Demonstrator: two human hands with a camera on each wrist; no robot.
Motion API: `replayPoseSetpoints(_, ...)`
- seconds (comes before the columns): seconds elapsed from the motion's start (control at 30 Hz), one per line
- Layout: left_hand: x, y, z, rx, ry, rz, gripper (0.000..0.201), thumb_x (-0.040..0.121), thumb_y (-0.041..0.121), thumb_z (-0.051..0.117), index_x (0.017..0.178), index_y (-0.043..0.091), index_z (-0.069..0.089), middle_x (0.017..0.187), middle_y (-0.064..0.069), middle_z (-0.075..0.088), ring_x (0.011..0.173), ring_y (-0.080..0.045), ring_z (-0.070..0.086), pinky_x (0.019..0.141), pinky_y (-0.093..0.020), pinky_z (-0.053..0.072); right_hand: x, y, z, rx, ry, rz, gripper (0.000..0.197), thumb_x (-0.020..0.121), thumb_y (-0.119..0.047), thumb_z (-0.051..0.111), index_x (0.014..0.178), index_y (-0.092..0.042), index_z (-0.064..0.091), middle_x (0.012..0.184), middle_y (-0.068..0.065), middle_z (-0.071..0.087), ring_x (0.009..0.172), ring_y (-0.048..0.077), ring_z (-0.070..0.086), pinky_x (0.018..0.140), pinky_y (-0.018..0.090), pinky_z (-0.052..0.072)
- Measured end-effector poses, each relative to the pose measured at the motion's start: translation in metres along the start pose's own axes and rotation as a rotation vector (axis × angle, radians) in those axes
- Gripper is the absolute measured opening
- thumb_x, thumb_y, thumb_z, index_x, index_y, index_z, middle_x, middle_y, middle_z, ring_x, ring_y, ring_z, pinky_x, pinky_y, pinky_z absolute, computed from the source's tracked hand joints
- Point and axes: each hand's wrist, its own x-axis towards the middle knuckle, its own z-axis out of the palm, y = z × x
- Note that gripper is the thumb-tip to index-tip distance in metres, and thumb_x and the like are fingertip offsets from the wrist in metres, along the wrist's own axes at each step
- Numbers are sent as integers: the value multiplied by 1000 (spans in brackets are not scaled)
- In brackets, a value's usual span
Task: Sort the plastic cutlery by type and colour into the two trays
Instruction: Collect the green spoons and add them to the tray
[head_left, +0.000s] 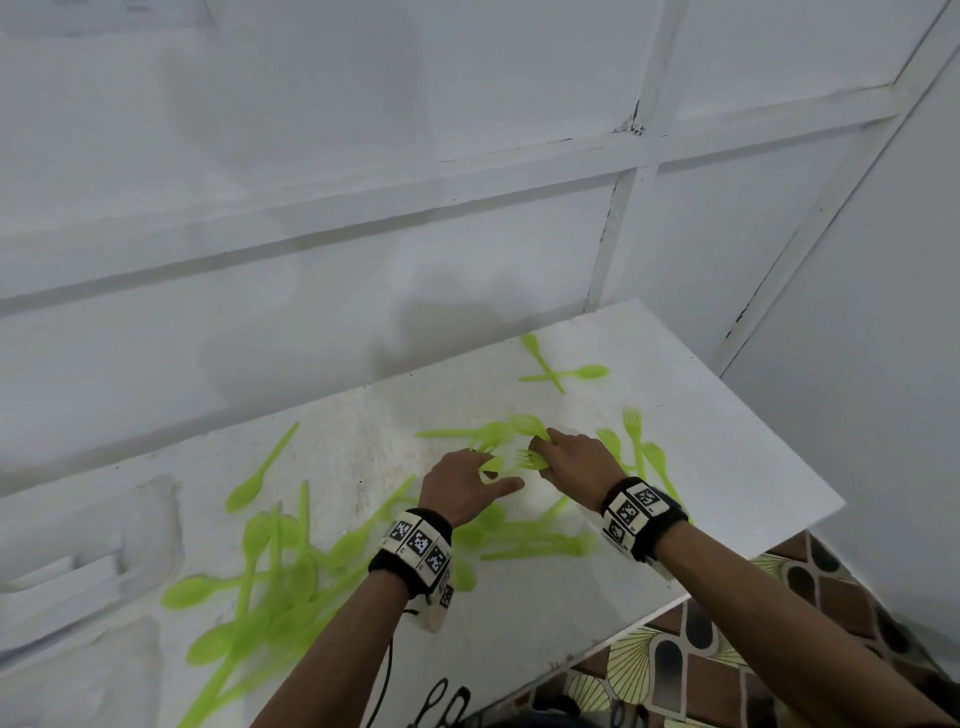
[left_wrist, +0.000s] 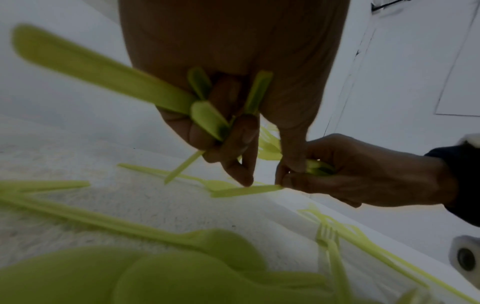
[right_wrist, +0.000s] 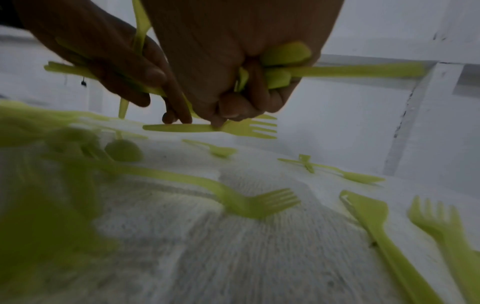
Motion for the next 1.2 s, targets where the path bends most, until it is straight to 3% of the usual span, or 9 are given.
replayPoseSetpoints(0.1, 7, 3, 0, 115, 22, 6, 56, 87, 65, 64, 125, 24, 70, 119, 4, 68, 119, -17, 59, 95, -37, 49, -1, -2, -2, 53, 56, -13, 39, 100, -21, 56, 136, -9, 52, 118, 15, 58, 88, 42, 63, 65, 39, 38)
replayPoseSetpoints(0.23, 8, 8, -2, 136, 17, 43, 34, 95, 49, 63, 105, 20, 76, 99, -3, 66, 99, -26, 63, 78, -36, 50, -2, -2, -1, 160, 147, -19, 36, 97, -19, 59, 132, -10, 56, 112, 14, 60, 85, 42, 63, 62, 37, 38)
replayPoseSetpoints(0.37, 6, 16, 2, -186, 60, -11, 26, 94, 41, 65, 87, 22, 81, 72, -3, 54, 72, -20, 57, 70, -36, 49, -7, -9, 1, 648, 418, 179, 28, 98, -37, 63, 124, -26, 66, 95, -4, 73, 70, 12, 66, 67, 29, 53)
replayPoseSetpoints(0.47, 5, 31, 10, -301, -11, 88, 43, 83, 60, 58, 84, 23, 80, 71, -17, 61, 60, -14, 52, 61, -34, 41, -13, -19, -4, 1049, 361, 309, 22, 97, -36, 66, 119, -32, 69, 80, -3, 75, 42, 19, 57, 49, 26, 51)
replayPoseSetpoints(0.63, 10, 41, 22, -112, -101, 45, 45, 89, 58, 59, 87, 18, 78, 74, -6, 59, 73, -23, 57, 72, -41, 51, -22, 4, -7, 1045, 417, 355, 21, 101, -15, 55, 109, -28, 70, 79, -7, 74, 39, 16, 50, 47, 30, 50)
replayPoseSetpoints(0.8, 4, 52, 50, 189, -84, 71, 54, 84, 59, 71, 119, 18, 70, 121, -2, 67, 117, -24, 60, 90, -33, 45, -43, 45, 0, 753, 462, 305, 36, 96, -5, 56, 117, -32, 69, 70, -18, 71, 60, -1, 59, 63, 16, 45)
replayPoseSetpoints(0.93, 4, 61, 65, 300, -109, 109, 45, 81, 46, 74, 121, 27, 69, 117, 1, 70, 112, -25, 64, 89, -32, 50, -57, 60, 7, 896, 506, 354, 24, 107, -13, 48, 113, -24, 68, 71, -2, 70, 60, 12, 66, 66, 20, 50)
replayPoseSetpoints(1.03, 4, 63, 66, 320, -85, 100, 40, 86, 33, 65, 125, 28, 66, 116, -5, 70, 109, -28, 64, 86, -31, 49, -65, 65, 8, 1072, 448, 441, 24, 109, -12, 39, 108, -18, 63, 85, 14, 65, 53, 36, 67, 50, 34, 51)
replayPoseSetpoints(1.2, 10, 57, 59, 84, -29, -18, 49, 86, 34, 71, 133, 23, 64, 123, -6, 68, 117, -29, 60, 94, -35, 49, -74, 75, 10, 1069, 416, 516, 18, 109, -15, 41, 108, -22, 58, 85, 9, 72, 41, 37, 58, 45, 26, 46)
